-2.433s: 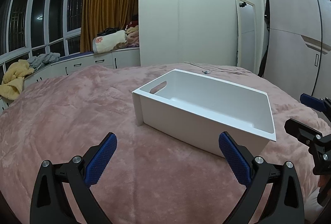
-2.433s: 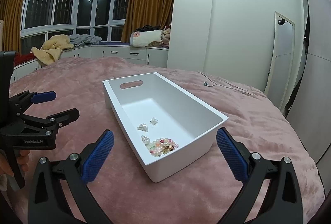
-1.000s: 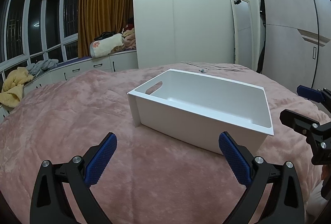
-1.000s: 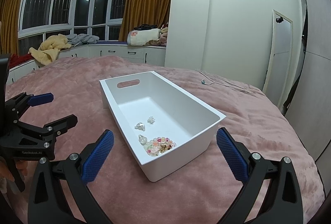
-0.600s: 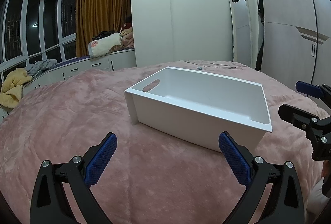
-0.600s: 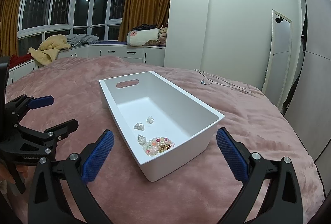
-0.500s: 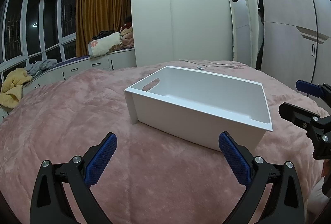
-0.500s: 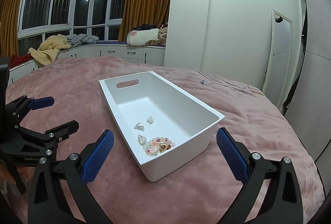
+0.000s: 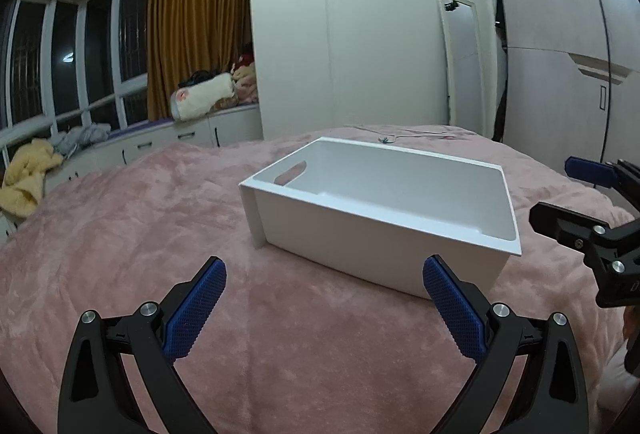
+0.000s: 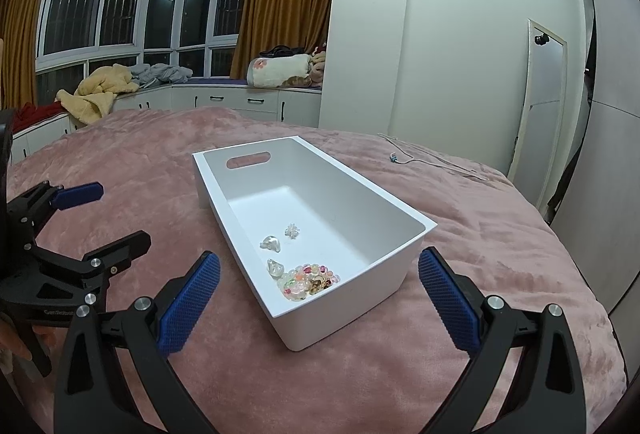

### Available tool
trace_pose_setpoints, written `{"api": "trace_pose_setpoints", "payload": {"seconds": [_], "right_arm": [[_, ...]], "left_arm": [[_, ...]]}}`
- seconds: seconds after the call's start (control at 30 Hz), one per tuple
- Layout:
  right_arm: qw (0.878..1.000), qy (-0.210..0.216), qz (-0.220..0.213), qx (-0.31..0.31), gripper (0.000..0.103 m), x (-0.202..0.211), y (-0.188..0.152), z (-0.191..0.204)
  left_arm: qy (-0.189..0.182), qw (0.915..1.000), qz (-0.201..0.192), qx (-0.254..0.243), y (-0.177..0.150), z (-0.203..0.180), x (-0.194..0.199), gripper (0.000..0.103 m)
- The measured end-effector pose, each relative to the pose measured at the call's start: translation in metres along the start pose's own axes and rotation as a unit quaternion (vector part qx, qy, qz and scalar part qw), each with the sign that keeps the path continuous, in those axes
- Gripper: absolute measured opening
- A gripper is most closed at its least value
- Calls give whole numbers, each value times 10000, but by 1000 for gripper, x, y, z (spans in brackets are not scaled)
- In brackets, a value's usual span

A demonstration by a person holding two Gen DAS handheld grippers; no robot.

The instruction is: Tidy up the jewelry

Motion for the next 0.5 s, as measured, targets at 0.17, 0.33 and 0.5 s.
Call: {"api": "trace_pose_setpoints", "payload": {"seconds": [0.17, 0.33, 0.5], "right_arm": [[10000, 6, -8, 8, 98, -1, 0, 0], [10000, 11, 5, -3, 98, -2, 0, -1], [10000, 10, -5, 2, 98, -2, 0, 0]], "left_arm": [[-93, 9999, -74, -33, 2, -4, 2, 100], [-93, 9999, -68, -28, 1, -3, 2, 100], [-94, 9999, -53, 1, 1, -3, 2, 100]]}}
Point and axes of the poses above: each gripper's, at about its wrist camera, not at the fingertips, and x roughly against the way its jaws point, z to its left, y to its top, the point moved 8 cm from there along -x, roughly the way its jaws point, and after that the axes turned 14 degrees about -z, right-handed, at the moved point
